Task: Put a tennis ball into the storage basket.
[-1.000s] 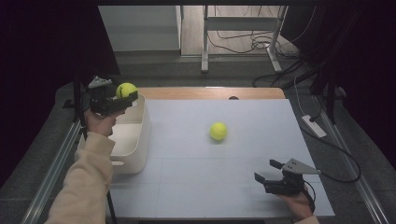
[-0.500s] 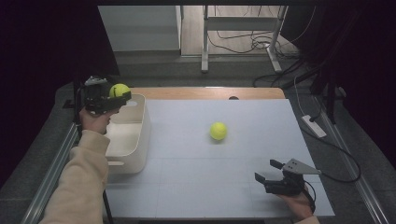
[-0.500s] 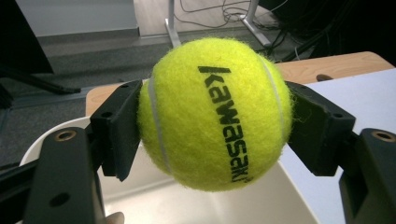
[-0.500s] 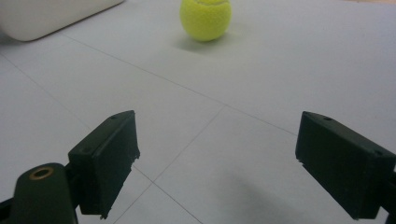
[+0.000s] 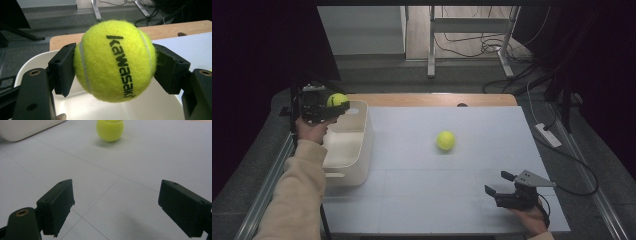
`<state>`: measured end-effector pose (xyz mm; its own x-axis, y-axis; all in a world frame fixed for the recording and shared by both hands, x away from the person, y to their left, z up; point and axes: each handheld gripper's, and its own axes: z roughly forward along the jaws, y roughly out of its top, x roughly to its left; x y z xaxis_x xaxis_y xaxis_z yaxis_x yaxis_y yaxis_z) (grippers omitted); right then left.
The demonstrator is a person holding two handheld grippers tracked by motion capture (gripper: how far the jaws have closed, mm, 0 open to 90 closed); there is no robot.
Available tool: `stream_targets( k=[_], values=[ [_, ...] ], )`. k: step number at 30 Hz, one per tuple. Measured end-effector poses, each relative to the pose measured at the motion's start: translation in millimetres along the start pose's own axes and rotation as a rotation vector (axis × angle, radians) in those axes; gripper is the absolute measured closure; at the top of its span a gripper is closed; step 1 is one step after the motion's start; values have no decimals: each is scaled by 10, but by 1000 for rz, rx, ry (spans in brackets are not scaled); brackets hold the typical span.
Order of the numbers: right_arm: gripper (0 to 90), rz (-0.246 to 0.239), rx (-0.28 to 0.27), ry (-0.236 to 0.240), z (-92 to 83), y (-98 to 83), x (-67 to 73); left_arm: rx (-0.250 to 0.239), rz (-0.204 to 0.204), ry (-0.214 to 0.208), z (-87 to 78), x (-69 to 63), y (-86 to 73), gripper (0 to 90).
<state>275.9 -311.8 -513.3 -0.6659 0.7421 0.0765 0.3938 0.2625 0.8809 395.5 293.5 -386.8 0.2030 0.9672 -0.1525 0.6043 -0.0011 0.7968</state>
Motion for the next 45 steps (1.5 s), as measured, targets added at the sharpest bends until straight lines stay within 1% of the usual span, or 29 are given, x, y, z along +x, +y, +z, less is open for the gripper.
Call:
stream_targets(
  k=[2, 4, 8, 9, 10, 11, 12, 13, 18, 34, 37, 38, 39, 40, 41, 42, 43, 45],
  values=[
    [129, 0, 0, 0, 1, 0, 0, 6, 2, 0, 6, 5, -3, 269],
    [129, -1, 1, 0, 3, 0, 1, 25, 3, -2, 29, 11, -10, 269],
    [129, -3, 2, 0, 3, 0, 2, 80, 18, 2, 98, 26, -26, 268],
    [129, -3, 2, 0, 3, 0, 2, 93, 17, 6, 121, 25, -36, 268],
    [129, -3, 2, 0, 3, 0, 2, 93, 17, 6, 121, 25, -36, 268],
    [129, -2, 2, 0, 2, -1, 1, 110, 20, 12, 146, 28, -48, 268],
    [129, -2, 2, 0, 2, -1, 1, 110, 20, 12, 146, 28, -48, 268],
    [129, -2, 2, 0, 1, -1, 1, 122, 27, 17, 163, 37, -57, 268],
    [129, -4, 2, 0, 2, -1, 2, 144, 22, 17, 182, 49, -72, 268],
    [129, -3, 2, 0, 6, 0, 2, 129, 20, 22, 150, 51, -66, 266],
    [129, -4, 2, 1, 6, 0, 2, 123, 11, 34, 146, 51, -64, 261],
    [129, -4, 2, 1, 6, -1, 0, 115, 2, 38, 141, 49, -64, 253],
    [129, -4, 1, 1, 5, 0, 0, 101, -3, 34, 130, 54, -61, 222],
    [129, -4, 1, 1, 4, 0, 0, 101, -3, 34, 130, 54, -61, 190],
    [129, -4, 1, 1, 4, 0, 0, 90, -17, 21, 108, 53, -53, 190],
    [129, -4, 1, 1, 4, 0, 1, 81, -20, 5, 89, 45, -48, 142],
    [129, -4, 2, 1, 3, 0, 2, 72, -19, -4, 72, 33, -47, 110],
    [129, -4, 1, 1, 3, 0, 3, 45, -16, -22, 27, -3, -52, 82]
  ],
)
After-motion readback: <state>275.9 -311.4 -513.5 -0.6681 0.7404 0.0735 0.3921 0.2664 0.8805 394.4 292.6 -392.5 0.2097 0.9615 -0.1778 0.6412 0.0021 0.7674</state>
